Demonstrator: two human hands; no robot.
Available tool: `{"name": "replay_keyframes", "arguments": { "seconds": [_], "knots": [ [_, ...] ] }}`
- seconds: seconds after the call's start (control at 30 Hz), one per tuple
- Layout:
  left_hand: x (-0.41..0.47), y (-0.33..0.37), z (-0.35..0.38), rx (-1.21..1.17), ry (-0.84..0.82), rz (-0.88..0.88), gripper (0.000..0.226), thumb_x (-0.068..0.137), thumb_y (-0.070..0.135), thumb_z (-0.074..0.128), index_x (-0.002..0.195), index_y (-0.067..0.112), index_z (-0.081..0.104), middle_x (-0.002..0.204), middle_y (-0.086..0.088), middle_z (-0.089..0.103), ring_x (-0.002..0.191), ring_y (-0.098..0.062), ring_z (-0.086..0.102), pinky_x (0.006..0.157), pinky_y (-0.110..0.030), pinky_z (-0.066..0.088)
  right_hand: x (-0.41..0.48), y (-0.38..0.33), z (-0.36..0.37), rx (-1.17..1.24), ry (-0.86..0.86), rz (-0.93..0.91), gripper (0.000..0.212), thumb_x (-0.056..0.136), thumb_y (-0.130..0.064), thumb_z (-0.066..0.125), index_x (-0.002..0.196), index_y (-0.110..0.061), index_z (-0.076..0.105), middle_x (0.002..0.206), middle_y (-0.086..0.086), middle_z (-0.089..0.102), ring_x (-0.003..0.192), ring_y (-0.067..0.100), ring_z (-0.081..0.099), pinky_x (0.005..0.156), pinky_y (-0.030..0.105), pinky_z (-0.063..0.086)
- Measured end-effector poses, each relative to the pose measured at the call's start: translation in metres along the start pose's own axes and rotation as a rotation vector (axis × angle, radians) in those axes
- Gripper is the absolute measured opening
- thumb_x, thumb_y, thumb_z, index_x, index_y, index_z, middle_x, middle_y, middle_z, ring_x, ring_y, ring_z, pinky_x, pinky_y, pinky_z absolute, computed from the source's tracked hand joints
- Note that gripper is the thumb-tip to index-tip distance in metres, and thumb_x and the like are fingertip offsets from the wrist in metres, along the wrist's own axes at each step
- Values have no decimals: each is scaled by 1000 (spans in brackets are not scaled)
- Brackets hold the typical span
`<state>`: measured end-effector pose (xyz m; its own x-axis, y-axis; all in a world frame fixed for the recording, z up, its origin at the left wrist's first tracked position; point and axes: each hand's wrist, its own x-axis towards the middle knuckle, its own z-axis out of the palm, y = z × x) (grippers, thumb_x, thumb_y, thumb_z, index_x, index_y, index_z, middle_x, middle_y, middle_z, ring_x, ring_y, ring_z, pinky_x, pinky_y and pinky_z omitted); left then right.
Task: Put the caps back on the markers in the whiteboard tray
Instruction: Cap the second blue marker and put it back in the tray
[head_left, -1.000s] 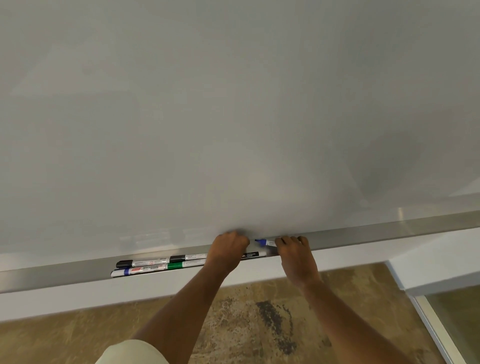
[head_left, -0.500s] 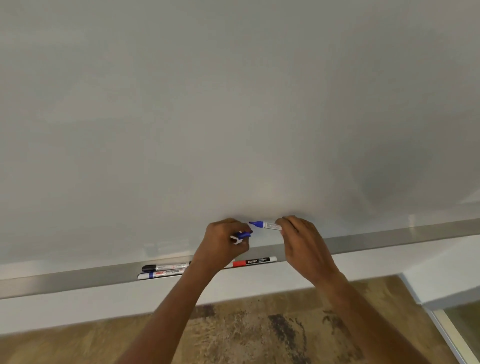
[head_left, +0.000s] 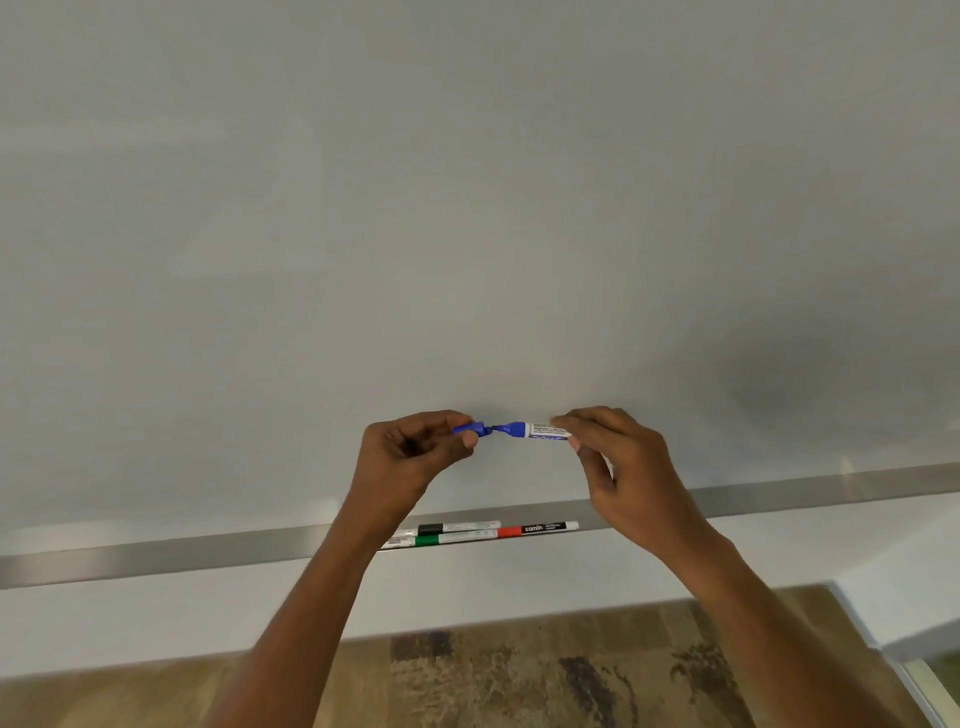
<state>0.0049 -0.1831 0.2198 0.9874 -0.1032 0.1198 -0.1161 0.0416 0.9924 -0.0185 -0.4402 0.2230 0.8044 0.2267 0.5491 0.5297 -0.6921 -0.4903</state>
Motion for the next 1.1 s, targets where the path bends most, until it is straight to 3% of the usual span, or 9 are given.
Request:
{"name": "replay_keyframes", "arguments": {
  "seconds": [0.2, 0.4, 0.57, 0.67, 0.9, 1.1],
  "knots": [
    [-14, -2, -5, 5, -7, -7, 20, 81, 20, 84, 100, 22, 82, 91, -9, 82, 90, -31, 78, 93, -42, 59, -7, -17, 2, -10, -54, -18, 36, 90, 1, 63, 124, -12, 66, 114, 4, 67, 104, 19, 61, 87, 31, 59],
    [-25, -5, 3, -151, -2, -43, 27, 77, 19, 85, 103, 13, 79, 97, -15, 80, 91, -31, 78, 83, -31, 62, -9, -28, 7, 9, -98, -23, 35, 93, -2, 60, 125, -15, 65, 113, -2, 66, 100, 16, 59, 82, 29, 55],
    [-35, -16, 11, -353, 90, -124, 30, 74, 21, 83, 100, 7, 80, 94, -21, 79, 84, -27, 78, 80, -32, 63, -12, -34, 10, 25, -139, 19, 28, 97, -21, 58, 124, -19, 65, 97, -7, 66, 83, 8, 55, 71, 17, 40],
    [-37, -22, 14, -381, 135, -154, 28, 73, 21, 83, 98, 7, 82, 92, -21, 79, 81, -25, 78, 77, -30, 63, -12, -37, 15, 8, -167, 28, 27, 97, -19, 59, 122, -15, 67, 97, -2, 69, 80, 7, 53, 70, 18, 43],
    [-24, -29, 20, -388, 148, -171, 23, 75, 17, 81, 94, 5, 82, 90, -21, 79, 79, -26, 78, 75, -30, 63, -12, -30, 27, 6, -151, 88, 28, 95, -15, 62, 122, -9, 67, 105, 6, 71, 92, 19, 62, 77, 28, 52],
    [-12, -47, 21, -170, 107, -178, 24, 83, 14, 78, 102, -1, 76, 89, -18, 80, 81, -31, 78, 75, -30, 64, -11, 0, 37, -4, -197, 106, 28, 96, -16, 60, 123, -13, 66, 103, 2, 68, 92, 16, 59, 79, 35, 53]
  ]
}}
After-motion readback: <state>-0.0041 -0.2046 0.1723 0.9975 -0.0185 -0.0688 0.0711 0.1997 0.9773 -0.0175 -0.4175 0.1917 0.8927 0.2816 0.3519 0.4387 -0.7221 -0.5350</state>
